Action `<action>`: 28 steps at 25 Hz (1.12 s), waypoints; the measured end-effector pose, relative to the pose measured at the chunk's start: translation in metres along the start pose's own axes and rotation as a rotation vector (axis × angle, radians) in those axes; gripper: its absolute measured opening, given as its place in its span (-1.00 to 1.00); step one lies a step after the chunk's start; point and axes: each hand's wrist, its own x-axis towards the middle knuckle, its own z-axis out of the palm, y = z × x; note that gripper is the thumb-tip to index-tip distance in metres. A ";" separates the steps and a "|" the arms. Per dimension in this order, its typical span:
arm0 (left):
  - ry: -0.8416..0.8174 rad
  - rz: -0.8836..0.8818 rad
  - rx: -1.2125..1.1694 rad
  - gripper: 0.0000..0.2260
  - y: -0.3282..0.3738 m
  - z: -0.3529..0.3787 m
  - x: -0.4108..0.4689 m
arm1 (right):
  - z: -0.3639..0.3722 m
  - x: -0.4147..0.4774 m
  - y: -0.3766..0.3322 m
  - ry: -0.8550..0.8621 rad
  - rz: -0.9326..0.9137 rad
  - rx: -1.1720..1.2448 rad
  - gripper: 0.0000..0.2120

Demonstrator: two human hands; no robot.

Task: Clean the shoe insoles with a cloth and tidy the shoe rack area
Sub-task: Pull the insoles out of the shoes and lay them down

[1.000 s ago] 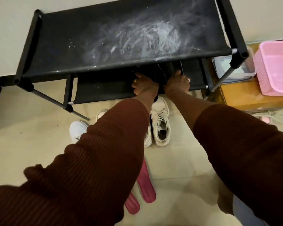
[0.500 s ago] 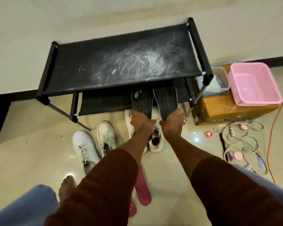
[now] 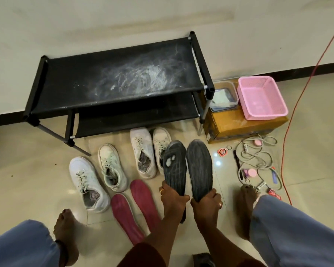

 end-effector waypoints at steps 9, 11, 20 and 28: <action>-0.196 -0.052 0.197 -0.15 -0.043 0.050 0.040 | 0.039 0.041 0.058 -0.118 0.189 -0.042 -0.35; -0.193 -0.076 0.215 -0.09 -0.043 0.066 0.052 | 0.051 0.055 0.065 -0.128 0.240 -0.032 -0.35; -0.253 -0.127 0.437 -0.12 -0.057 0.099 0.081 | 0.094 0.081 0.070 -0.141 0.401 0.040 -0.30; -0.255 -0.066 0.534 -0.20 -0.064 0.095 0.086 | 0.100 0.088 0.074 -0.168 0.442 0.065 -0.29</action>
